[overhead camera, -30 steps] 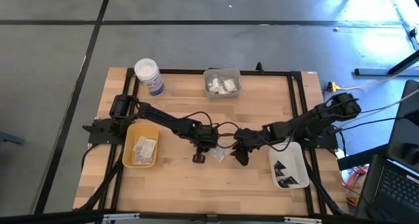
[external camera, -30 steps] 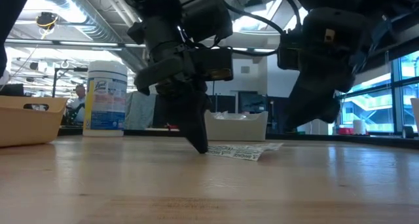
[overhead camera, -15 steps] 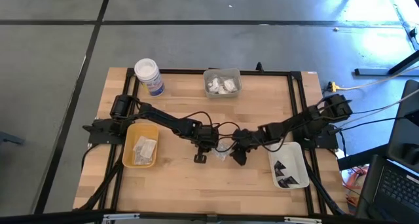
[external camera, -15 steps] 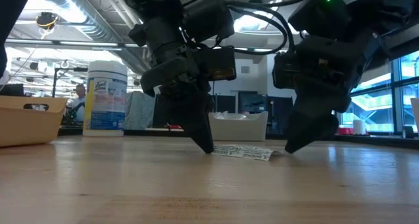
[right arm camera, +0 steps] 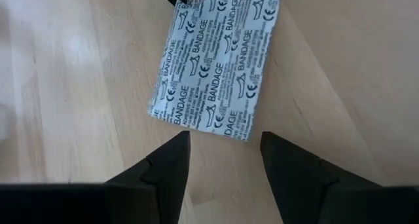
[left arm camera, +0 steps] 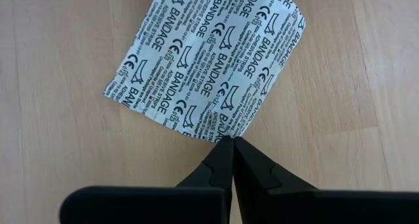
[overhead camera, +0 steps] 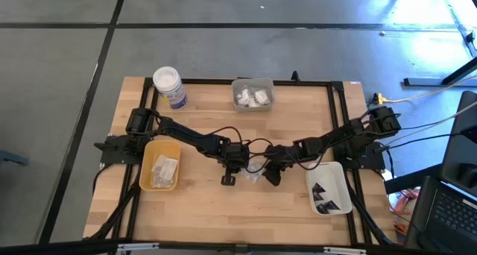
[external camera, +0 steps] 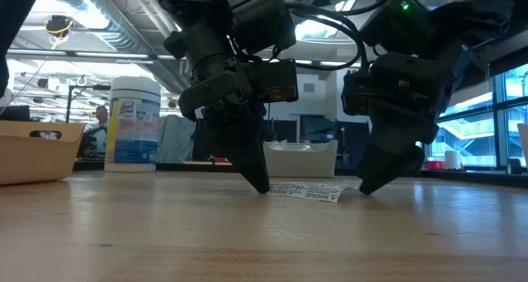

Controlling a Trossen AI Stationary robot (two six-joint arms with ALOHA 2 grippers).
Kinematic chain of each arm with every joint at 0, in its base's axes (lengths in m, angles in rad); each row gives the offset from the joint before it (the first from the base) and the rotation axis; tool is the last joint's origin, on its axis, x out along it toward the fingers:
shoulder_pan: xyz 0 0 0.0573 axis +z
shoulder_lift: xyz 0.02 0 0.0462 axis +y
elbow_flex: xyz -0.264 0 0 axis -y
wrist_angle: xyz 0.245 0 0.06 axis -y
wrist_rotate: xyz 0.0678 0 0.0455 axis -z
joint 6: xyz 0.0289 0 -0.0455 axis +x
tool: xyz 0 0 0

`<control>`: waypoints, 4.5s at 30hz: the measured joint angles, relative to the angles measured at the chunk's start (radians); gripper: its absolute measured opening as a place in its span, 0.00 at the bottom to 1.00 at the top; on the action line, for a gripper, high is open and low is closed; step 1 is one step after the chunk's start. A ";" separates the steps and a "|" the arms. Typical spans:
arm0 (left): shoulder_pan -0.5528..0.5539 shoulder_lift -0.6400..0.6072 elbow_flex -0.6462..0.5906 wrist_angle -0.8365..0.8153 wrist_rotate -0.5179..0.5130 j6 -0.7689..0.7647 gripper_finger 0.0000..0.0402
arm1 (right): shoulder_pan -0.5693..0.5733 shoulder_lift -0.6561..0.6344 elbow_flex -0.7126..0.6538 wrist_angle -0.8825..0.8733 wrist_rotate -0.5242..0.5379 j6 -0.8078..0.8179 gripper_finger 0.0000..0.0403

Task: Pick & Place Travel size toiletries
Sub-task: Put the white bandage pack into the yellow bin

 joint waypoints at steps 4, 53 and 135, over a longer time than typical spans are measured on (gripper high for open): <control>0.000 0.001 0.000 0.001 0.000 0.000 0.01 | -0.011 0.000 0.001 -0.002 0.004 0.005 0.48; 0.009 0.005 -0.002 0.068 -0.004 -0.007 0.01 | -0.011 0.006 0.001 0.028 -0.008 0.054 0.13; 0.077 -0.040 -0.002 0.335 0.501 -0.220 0.01 | 0.210 -0.333 0.000 -0.104 0.194 -0.021 0.00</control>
